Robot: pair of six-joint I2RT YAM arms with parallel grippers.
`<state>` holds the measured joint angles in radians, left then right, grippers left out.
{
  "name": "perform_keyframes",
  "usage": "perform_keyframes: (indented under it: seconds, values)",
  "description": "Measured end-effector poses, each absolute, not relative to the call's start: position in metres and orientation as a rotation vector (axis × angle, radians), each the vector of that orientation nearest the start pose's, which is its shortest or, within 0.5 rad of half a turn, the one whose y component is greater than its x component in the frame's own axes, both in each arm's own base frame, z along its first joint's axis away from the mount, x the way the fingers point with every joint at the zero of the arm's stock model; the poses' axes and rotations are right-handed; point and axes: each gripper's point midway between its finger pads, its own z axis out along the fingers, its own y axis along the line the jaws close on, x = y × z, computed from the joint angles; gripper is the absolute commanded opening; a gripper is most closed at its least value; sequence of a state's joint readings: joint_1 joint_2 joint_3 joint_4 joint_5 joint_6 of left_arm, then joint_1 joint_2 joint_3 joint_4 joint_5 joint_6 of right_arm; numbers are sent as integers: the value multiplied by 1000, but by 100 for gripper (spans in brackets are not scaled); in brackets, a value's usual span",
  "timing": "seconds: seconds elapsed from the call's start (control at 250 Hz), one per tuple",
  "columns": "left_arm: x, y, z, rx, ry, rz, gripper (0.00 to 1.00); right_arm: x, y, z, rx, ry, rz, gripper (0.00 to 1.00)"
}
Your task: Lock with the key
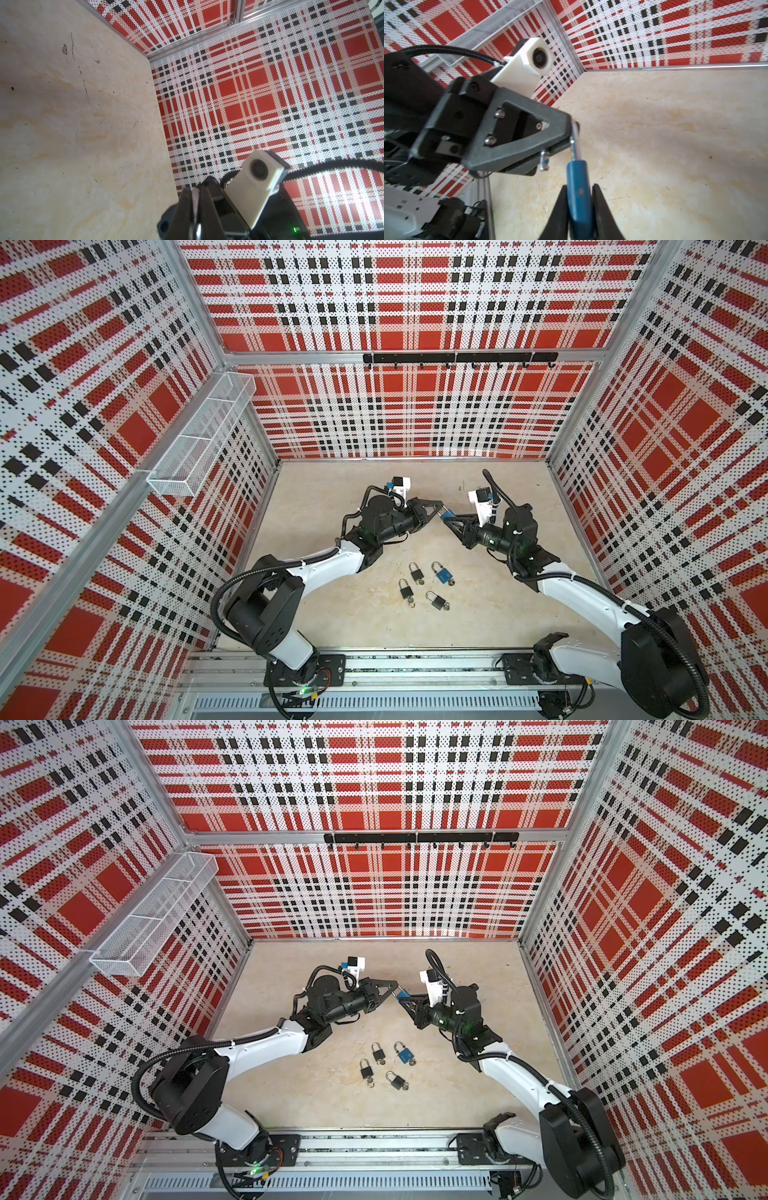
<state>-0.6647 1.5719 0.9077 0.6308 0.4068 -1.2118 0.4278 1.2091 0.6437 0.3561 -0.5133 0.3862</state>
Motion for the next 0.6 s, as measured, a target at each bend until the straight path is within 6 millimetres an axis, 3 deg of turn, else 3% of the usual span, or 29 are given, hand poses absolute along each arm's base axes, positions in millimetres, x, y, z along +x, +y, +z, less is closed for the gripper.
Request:
perform_keyframes:
  seconds: [0.044,0.336,0.432,0.536,0.6]
  values:
    - [337,-351,267,-148,1912,-1701,0,315,236,233,-429,1824,1029,0]
    - [337,-351,268,-139,1907,-1708,0,313,235,236,-422,1831,1033,0]
    - [337,-350,270,-125,1898,-1707,22,312,235,239,-419,1852,1036,0]
    - [340,-344,273,-96,1884,-1690,37,312,234,242,-405,1899,1034,0]
    - [343,-335,279,-71,1871,-1664,41,312,234,243,-400,1934,1031,0]
